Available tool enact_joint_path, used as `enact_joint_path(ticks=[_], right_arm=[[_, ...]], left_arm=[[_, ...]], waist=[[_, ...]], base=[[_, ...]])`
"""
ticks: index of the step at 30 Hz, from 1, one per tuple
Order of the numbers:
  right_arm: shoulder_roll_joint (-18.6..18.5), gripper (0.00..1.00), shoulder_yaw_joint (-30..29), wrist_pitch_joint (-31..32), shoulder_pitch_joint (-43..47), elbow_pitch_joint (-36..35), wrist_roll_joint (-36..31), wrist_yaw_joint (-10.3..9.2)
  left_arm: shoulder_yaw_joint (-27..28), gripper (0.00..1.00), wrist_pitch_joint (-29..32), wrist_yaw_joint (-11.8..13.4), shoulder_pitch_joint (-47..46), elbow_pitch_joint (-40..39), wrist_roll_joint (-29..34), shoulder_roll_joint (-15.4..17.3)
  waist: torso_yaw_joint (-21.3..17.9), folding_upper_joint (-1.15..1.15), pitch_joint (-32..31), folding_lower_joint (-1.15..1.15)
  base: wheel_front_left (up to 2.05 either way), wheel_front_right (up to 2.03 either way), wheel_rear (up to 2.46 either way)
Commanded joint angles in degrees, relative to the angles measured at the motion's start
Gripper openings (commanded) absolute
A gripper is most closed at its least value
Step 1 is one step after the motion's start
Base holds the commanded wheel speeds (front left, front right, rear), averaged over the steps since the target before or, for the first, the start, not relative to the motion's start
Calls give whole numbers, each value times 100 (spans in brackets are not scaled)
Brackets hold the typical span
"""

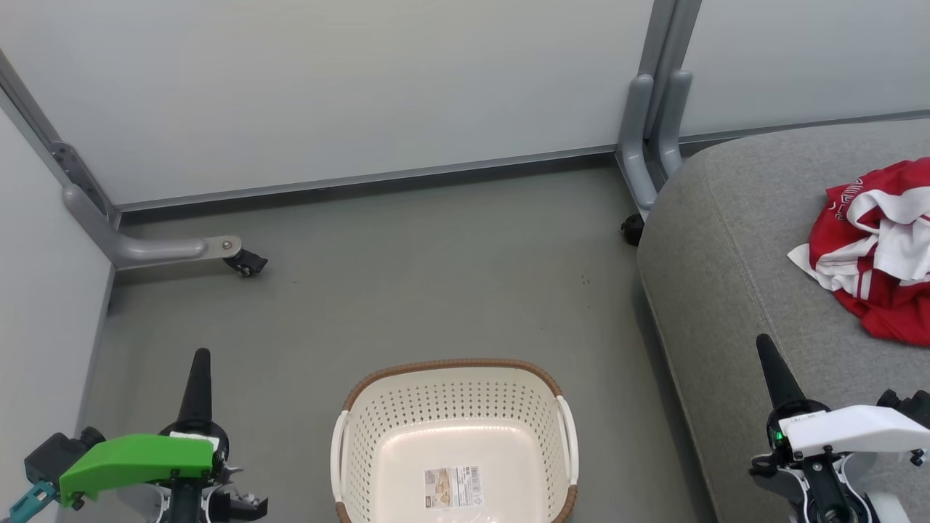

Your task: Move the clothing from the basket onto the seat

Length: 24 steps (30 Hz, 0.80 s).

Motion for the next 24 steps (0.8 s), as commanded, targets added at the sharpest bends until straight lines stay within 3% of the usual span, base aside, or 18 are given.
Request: enact_joint_path(ticks=[1,24], right_arm=[[-37,0,-27,47,-98,-8,149,0],[-44,0,-91,322,-176,87,1264,-1]], left_arm=[[41,0,33,-45,-147,-50,-149,7],[156,0,317,-112,-172,-44,-1236,3]], waist=[[-5,0,0,0],[-94,0,1,0]], base=[[0,0,0],[0,0,0]])
